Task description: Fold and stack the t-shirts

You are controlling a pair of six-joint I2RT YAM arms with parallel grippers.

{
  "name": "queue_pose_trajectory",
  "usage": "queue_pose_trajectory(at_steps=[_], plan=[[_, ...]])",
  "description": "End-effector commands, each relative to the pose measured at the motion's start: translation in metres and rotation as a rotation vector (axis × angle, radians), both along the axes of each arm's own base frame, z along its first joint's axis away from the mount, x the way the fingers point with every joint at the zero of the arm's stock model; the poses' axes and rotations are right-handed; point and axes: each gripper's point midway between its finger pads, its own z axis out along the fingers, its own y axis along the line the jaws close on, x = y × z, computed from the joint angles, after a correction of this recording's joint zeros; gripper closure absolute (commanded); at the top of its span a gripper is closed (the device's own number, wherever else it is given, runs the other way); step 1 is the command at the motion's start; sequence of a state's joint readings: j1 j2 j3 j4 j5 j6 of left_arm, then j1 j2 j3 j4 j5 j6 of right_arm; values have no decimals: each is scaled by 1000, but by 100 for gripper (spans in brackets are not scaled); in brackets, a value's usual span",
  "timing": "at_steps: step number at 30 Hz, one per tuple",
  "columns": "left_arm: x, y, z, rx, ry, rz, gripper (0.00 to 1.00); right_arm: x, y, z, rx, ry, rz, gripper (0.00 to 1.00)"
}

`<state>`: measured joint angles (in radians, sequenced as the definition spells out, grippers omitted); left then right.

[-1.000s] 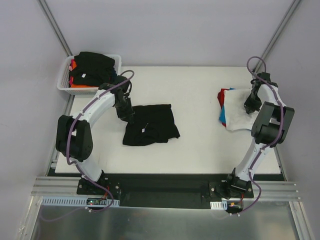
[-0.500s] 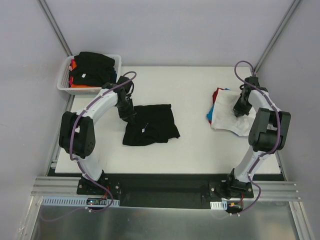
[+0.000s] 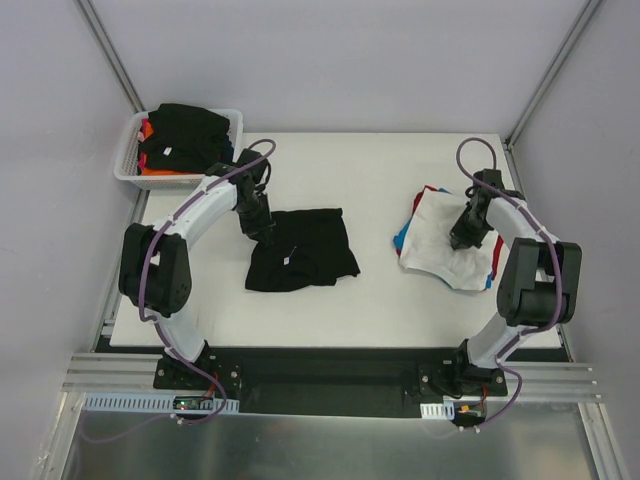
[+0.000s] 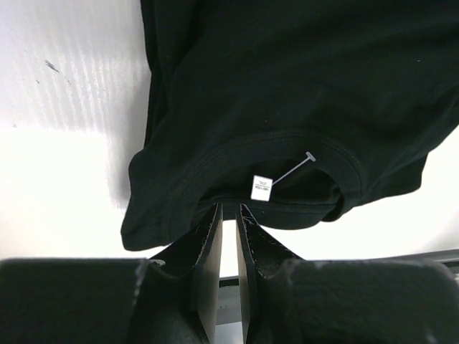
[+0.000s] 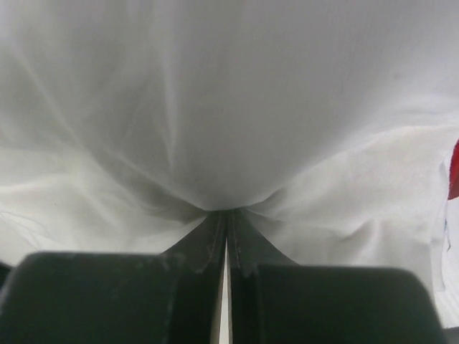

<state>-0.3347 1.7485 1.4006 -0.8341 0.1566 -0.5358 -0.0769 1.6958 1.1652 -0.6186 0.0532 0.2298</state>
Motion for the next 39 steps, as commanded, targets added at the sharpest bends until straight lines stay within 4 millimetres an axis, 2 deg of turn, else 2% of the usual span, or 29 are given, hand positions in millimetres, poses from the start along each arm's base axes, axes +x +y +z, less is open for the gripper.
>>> queue_pose_trajectory(at_steps=[1, 4, 8, 9, 11, 12, 15, 17, 20, 21, 22, 24, 25, 26, 28, 29, 35, 39], plan=[[1, -9, 10, -19, -12, -2, 87, -89, 12, -17, 18, 299, -41, 99], [-2, -11, 10, -17, -11, -8, 87, -87, 7, -6, -7, 268, -44, 99], [-3, -15, 11, -17, -16, -15, 87, -55, 8, 32, -4, 106, -12, 99], [-2, -17, 13, -21, -20, -20, 87, -38, 8, 49, -2, 47, -2, 99], [0, -19, 16, -23, -30, -22, 86, -26, 6, 71, -15, 8, 8, 99], [3, -21, 19, -29, -39, -24, 86, -9, 4, 90, -31, -49, 11, 99], [6, -27, 24, -41, -56, -37, 86, 11, 5, 121, -33, -137, 29, 99], [8, -28, 26, -39, -64, -40, 86, 21, 9, 128, -14, -175, 58, 99], [11, -29, 29, -42, -75, -45, 86, 29, 23, 113, 66, -146, 100, 99], [11, -29, 30, -42, -77, -48, 85, 29, 31, 105, 106, -132, 118, 99], [11, -29, 30, -42, -79, -49, 85, 29, 35, 88, 128, -114, 122, 99], [11, -29, 31, -38, -80, -52, 85, 28, 45, 73, 186, -102, 134, 99], [10, -29, 31, -38, -80, -54, 85, 35, 49, 65, 202, -120, 145, 99], [10, -28, 30, -36, -80, -55, 85, 30, 53, 53, 224, -99, 148, 99], [8, -27, 28, -33, -73, -55, 85, 35, 63, 44, 272, -114, 176, 99], [7, -26, 27, -31, -69, -58, 85, 32, 66, 34, 285, -95, 183, 99], [-2, -23, 18, -20, -40, -58, 85, 35, 79, 5, 315, -41, 235, 99], [1, -23, 17, -14, -41, -58, 85, 25, 85, -5, 332, 15, 253, 99]])
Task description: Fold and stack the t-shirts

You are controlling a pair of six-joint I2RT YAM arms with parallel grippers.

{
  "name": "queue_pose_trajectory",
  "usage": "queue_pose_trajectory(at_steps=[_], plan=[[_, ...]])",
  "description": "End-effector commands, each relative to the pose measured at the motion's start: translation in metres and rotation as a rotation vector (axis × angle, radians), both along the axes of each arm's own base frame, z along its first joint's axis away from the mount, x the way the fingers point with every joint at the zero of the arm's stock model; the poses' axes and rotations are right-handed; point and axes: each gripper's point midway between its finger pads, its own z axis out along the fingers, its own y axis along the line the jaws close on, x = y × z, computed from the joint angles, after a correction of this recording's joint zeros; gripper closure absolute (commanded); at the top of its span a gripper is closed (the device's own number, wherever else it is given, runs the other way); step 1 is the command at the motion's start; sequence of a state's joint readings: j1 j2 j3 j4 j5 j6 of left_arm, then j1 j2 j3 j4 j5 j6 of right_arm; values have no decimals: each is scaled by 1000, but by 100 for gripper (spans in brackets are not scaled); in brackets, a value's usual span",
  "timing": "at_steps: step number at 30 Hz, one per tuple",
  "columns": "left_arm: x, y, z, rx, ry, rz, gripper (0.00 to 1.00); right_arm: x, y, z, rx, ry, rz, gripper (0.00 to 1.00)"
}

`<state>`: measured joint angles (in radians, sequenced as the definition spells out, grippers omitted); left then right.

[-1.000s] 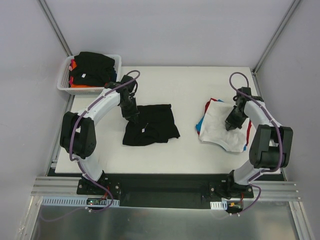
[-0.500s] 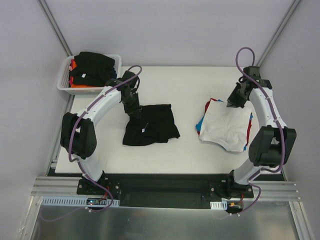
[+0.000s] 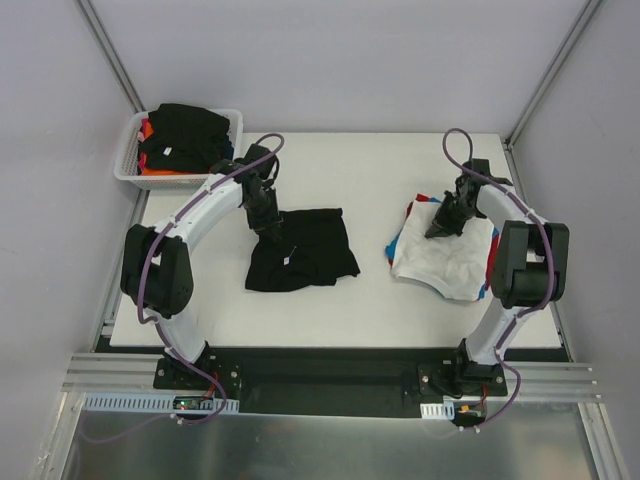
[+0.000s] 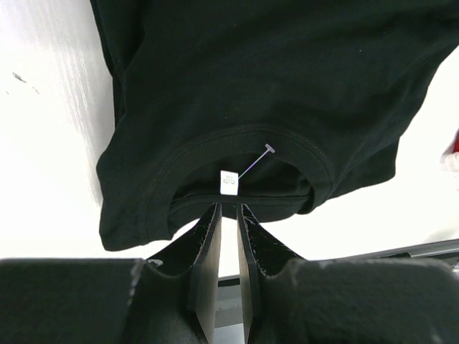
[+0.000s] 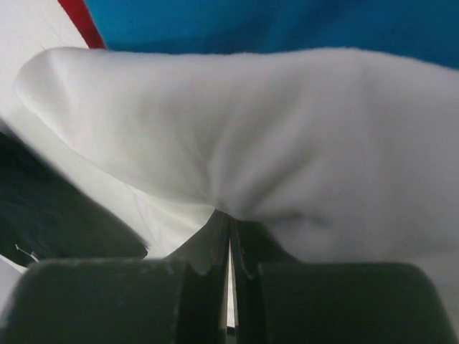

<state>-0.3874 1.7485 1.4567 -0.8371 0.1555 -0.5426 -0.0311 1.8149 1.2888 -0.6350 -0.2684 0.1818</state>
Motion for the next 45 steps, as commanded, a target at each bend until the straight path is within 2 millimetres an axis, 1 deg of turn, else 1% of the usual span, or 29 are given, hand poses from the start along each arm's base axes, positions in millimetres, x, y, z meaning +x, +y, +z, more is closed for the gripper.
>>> queue_pose_trajectory(at_steps=[1, 5, 6, 7, 8, 9, 10, 14, 17, 22, 23, 24, 26, 27, 29, 30, 32, 33, 34, 36, 37, 38, 39, 40, 41, 42, 43, 44, 45], plan=[[-4, -2, 0, 7, 10, -12, 85, -5, 24, -13, 40, 27, 87, 99], [0, -4, -1, 3, 12, -12, 85, -30, 38, -16, 32, 88, 115, 99], [1, -5, -3, 4, 18, -12, 85, -43, 39, -19, 31, 116, 113, 99], [2, -6, -4, 0, 22, -12, 85, -50, 43, -19, 27, 126, 119, 99], [4, -7, -5, 0, 24, -9, 85, -59, 43, -21, 21, 153, 101, 99], [5, -8, -4, -2, 23, -11, 85, -65, 44, -16, 18, 146, 99, 99], [6, -9, -4, -5, 23, -12, 86, -77, 43, -21, 14, 177, 90, 99], [10, -17, -4, -14, 23, -23, 86, -100, 39, -15, -2, 203, 61, 99], [12, -22, -4, -19, 23, -33, 85, -107, 34, -7, -28, 199, 52, 99], [12, -28, -4, -21, 19, -45, 85, -100, 37, -1, -15, 181, 76, 99], [12, -29, -3, -21, 19, -47, 86, -93, 41, 3, 8, 153, 86, 96], [13, -29, -2, -18, 11, -45, 85, -90, 43, 6, 17, 142, 94, 83], [18, -28, 8, -20, -21, -47, 84, -82, 45, 13, 25, 94, 116, 64], [20, -27, 13, -15, -38, -46, 83, -77, 46, 21, 31, 55, 124, 47], [24, -27, 27, -19, -73, -42, 81, -65, 50, 37, 46, -43, 143, 33], [24, -26, 29, -14, -77, -40, 80, -62, 53, 50, 60, -106, 152, 22], [25, -23, 35, -5, -93, -25, 78, -54, 64, 67, 113, -192, 193, 10], [23, -21, 34, 2, -88, -20, 78, -53, 68, 69, 126, -200, 219, 7], [20, -15, 28, 29, -74, 5, 78, -53, 77, 68, 163, -186, 248, 8], [14, -8, 21, 43, -49, 36, 78, -54, 85, 60, 186, -167, 280, 11], [7, -4, 13, 47, -13, 59, 77, -55, 92, 54, 201, -158, 299, 11], [6, 2, 10, 47, -1, 83, 77, -52, 98, 57, 220, -176, 318, 12], [4, 6, 8, 47, 12, 97, 68, -51, 102, 60, 229, -187, 333, 11], [0, 11, 4, 53, 25, 112, 63, -49, 110, 67, 248, -207, 360, 10], [2, 18, 6, 55, 15, 131, 56, -46, 115, 70, 259, -219, 375, 9], [2, 22, 7, 61, 11, 143, 42, -45, 120, 72, 271, -218, 390, 8], [2, 27, 5, 69, 10, 148, 34, -45, 128, 74, 290, -218, 418, 8], [2, 32, 6, 72, 6, 157, 29, -40, 133, 71, 295, -206, 427, 8], [3, 41, 2, 76, 16, 178, 21, -39, 140, 69, 299, -202, 446, 8]])
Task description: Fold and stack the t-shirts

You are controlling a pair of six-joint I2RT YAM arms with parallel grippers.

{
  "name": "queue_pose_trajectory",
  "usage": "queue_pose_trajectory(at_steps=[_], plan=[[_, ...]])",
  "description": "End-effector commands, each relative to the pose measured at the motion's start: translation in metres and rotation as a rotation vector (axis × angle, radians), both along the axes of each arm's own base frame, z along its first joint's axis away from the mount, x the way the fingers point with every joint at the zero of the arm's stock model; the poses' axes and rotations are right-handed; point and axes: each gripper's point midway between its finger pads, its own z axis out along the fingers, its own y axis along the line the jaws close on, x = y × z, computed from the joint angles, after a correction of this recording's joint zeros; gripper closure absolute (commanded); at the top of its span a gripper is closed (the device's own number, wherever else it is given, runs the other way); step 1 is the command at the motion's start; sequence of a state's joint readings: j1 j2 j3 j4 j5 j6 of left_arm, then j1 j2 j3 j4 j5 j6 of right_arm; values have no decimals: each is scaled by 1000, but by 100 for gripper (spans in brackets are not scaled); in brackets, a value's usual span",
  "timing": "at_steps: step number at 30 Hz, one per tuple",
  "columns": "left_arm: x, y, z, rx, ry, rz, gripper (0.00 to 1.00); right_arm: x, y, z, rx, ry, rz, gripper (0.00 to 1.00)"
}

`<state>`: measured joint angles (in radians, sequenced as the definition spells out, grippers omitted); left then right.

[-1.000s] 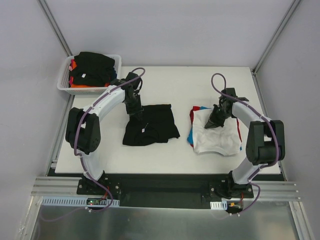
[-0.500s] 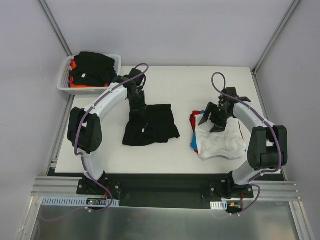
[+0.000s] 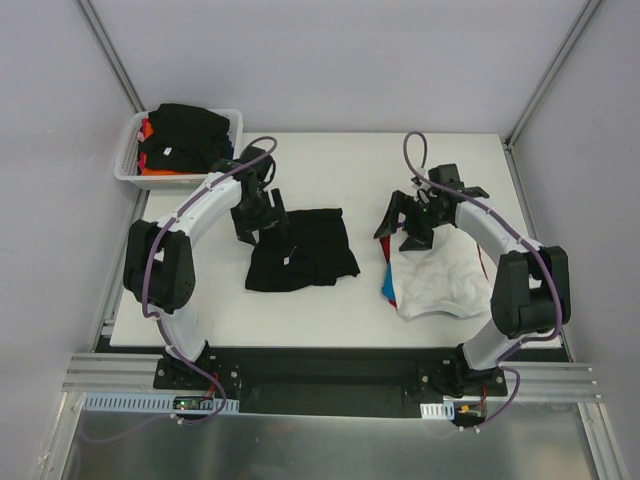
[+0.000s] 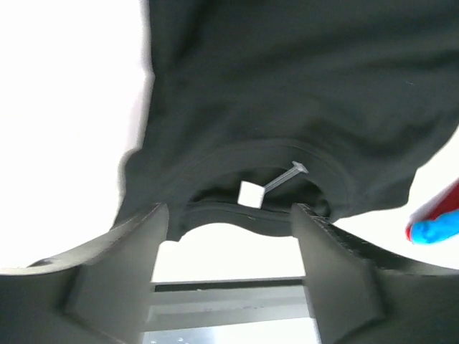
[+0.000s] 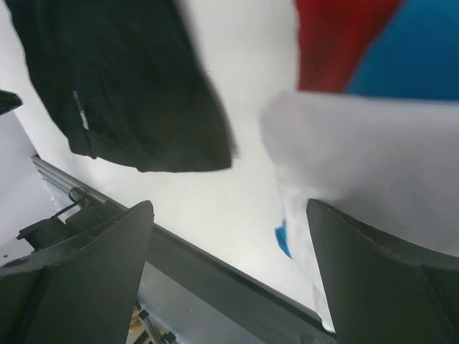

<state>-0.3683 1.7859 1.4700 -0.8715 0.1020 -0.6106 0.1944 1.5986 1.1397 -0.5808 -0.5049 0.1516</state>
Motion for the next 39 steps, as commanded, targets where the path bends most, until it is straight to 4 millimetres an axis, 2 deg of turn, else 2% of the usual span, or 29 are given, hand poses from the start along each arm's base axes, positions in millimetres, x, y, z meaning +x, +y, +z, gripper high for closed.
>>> queue_pose_trajectory(at_steps=[1, 3, 7, 13, 19, 28, 32, 39], plan=[[0, 31, 13, 20, -35, 87, 18, 22, 35, 21, 89, -80, 117, 8], [-3, 42, 5, -1, -2, 126, 14, 29, 48, 19, 98, -72, 142, 9], [-7, 51, -12, -30, 21, 145, 9, 41, 70, 15, 118, -57, 177, 9], [-9, 41, -45, -91, 58, 96, 1, 49, 93, -12, 149, 2, 197, 8], [-2, 27, -68, -171, 78, 74, 1, 44, 97, -40, 139, 70, 205, 9], [1, 26, -89, -170, 97, 42, 1, 33, 101, -57, 130, 112, 221, 9], [-3, 32, -96, -135, 106, 29, 1, 30, 113, -64, 138, 121, 230, 9], [-8, 40, -107, -111, 109, 22, 1, 27, 146, -77, 173, 123, 241, 9]])
